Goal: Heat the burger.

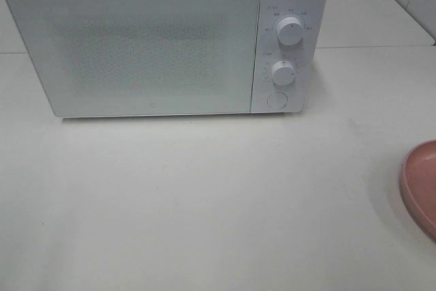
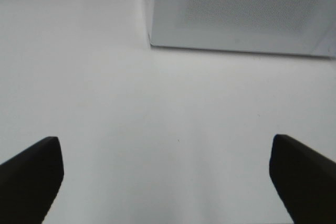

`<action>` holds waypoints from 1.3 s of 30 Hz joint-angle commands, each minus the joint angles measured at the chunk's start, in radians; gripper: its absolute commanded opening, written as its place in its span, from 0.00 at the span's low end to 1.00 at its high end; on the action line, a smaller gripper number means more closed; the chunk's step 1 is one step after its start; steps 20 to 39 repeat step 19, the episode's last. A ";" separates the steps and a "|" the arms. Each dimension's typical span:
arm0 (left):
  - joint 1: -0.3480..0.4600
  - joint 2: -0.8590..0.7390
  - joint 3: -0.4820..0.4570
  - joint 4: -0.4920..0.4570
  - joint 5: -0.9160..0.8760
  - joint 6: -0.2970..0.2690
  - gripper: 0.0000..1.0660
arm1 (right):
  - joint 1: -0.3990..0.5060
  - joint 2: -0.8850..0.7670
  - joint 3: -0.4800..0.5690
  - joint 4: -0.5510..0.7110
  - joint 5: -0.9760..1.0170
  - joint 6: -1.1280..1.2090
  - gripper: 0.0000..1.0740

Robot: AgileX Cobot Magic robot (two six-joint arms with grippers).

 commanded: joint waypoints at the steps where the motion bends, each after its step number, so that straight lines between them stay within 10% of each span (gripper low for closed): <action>1: 0.069 -0.052 0.000 -0.011 -0.009 -0.005 0.94 | -0.003 -0.026 0.001 -0.002 -0.009 0.003 0.71; 39: 0.061 -0.059 0.001 -0.010 -0.008 -0.005 0.94 | -0.003 -0.025 0.001 -0.002 -0.009 0.003 0.71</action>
